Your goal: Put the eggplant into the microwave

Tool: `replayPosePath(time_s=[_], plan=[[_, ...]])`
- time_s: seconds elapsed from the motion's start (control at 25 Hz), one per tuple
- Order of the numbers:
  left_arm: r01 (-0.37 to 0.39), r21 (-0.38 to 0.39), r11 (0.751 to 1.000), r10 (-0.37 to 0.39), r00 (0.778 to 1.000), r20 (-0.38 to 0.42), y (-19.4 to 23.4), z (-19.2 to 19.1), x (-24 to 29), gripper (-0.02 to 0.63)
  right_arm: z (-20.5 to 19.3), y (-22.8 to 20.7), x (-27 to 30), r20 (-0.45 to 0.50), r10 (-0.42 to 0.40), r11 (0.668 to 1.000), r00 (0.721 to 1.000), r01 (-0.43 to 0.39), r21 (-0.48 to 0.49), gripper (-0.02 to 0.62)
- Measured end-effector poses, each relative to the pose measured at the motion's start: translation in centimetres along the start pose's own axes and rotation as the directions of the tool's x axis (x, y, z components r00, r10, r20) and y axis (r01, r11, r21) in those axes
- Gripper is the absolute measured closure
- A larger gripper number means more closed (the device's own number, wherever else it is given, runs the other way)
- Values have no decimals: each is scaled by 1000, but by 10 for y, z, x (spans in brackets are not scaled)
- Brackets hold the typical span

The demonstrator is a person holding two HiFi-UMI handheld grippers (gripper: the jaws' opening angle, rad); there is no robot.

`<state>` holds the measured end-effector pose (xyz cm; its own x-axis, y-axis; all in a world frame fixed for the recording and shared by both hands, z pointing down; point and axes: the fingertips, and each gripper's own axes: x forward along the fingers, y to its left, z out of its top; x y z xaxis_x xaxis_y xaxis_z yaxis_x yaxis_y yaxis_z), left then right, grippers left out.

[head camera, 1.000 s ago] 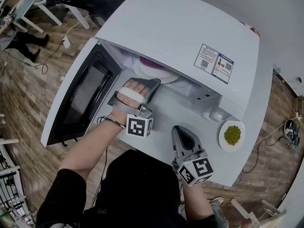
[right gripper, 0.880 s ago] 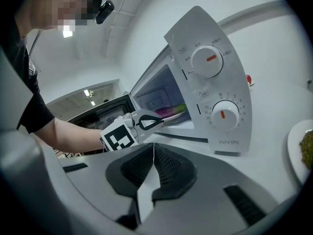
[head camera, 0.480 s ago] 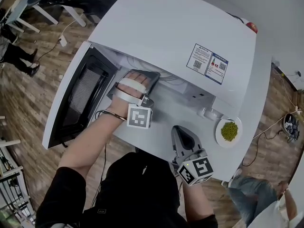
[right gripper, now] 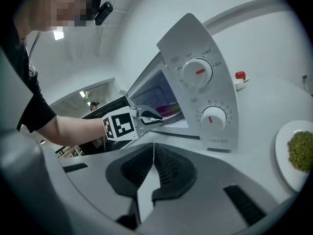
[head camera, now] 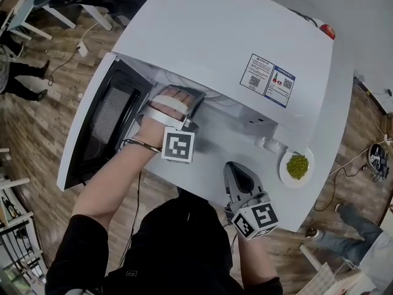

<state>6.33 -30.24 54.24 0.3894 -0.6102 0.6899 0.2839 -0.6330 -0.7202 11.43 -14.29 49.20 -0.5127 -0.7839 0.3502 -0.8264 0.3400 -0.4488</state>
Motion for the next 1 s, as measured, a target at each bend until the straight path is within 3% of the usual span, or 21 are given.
replayPosePath(time_s=[0.56,1.0], plan=[[-80,-19,997,80,996,-44,18,-7,-17,560,-2,0,-18,8,-20,1000,1000,20,18,578],[-85,-49,995,82,995,-54,21,-6,-6,575,-13,-1,-37,3,-56,998,998,56,24,578]])
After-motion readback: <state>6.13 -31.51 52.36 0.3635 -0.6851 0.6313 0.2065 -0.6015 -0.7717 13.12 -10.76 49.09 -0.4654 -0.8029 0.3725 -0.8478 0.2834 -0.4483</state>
